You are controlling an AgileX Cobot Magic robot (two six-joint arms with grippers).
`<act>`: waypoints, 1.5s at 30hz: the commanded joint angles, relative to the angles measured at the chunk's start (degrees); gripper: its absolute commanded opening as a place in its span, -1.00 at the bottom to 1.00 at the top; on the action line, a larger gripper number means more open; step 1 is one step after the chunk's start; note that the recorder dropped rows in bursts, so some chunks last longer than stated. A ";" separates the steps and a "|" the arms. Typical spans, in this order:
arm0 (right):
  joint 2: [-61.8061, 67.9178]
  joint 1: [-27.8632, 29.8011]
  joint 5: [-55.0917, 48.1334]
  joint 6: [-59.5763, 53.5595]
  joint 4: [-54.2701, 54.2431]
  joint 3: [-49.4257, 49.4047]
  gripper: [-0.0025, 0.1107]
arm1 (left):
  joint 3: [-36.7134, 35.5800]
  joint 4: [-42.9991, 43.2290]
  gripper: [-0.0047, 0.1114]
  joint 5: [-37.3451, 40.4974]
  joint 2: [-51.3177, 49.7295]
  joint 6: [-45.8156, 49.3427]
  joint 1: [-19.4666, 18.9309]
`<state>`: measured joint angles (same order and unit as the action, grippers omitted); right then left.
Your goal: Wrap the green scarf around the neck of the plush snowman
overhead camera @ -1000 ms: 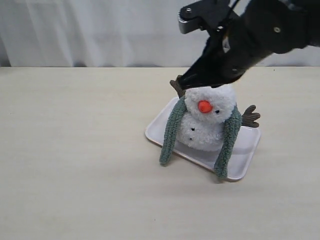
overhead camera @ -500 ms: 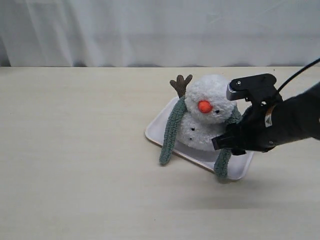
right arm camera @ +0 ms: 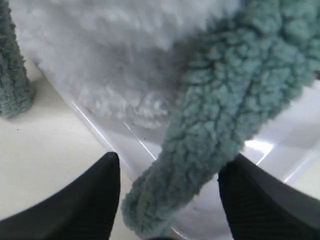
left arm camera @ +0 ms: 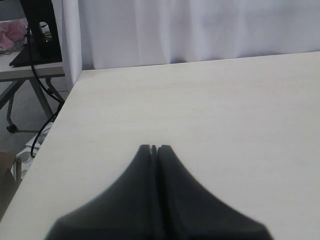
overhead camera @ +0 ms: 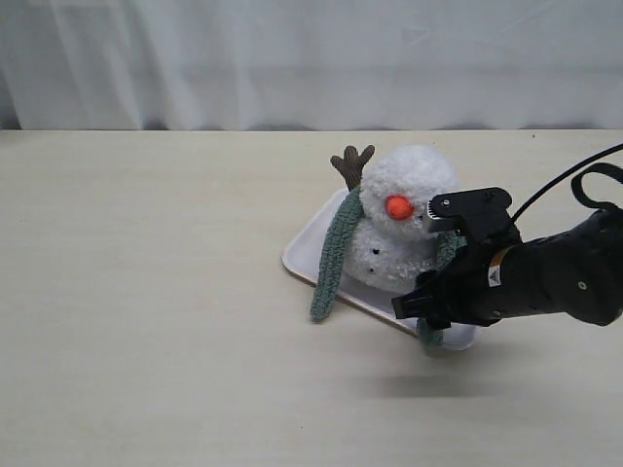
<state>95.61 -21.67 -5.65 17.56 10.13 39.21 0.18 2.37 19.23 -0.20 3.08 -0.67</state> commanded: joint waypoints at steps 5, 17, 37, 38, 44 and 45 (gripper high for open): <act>2.39 0.18 3.40 0.05 -0.25 -0.28 -0.63 | -0.18 -0.10 -0.92 -0.61 0.20 -0.26 0.00; 2.16 0.18 -0.60 0.05 -2.07 -0.17 -0.88 | -0.18 -0.10 -0.92 -0.71 0.20 -0.26 0.00; -3.39 -2.80 -6.22 -2.72 -5.40 2.08 -0.88 | -0.18 -0.10 -0.92 -0.71 0.20 -0.26 0.00; -3.39 -3.93 -6.10 -2.86 -5.40 2.08 -0.88 | -0.18 -0.10 -0.92 -0.71 0.20 -0.26 0.00; -3.39 -9.16 -0.58 -2.86 -5.40 2.08 -0.88 | -0.18 -0.10 -0.92 -0.71 0.20 -0.26 0.00; -3.39 -9.32 1.08 -2.86 -5.40 2.08 -0.88 | -0.18 -0.10 -0.92 -0.71 0.20 -0.26 0.00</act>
<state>92.74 -29.82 -8.69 15.53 4.96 41.16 0.18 2.37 19.23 -0.20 3.08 -0.67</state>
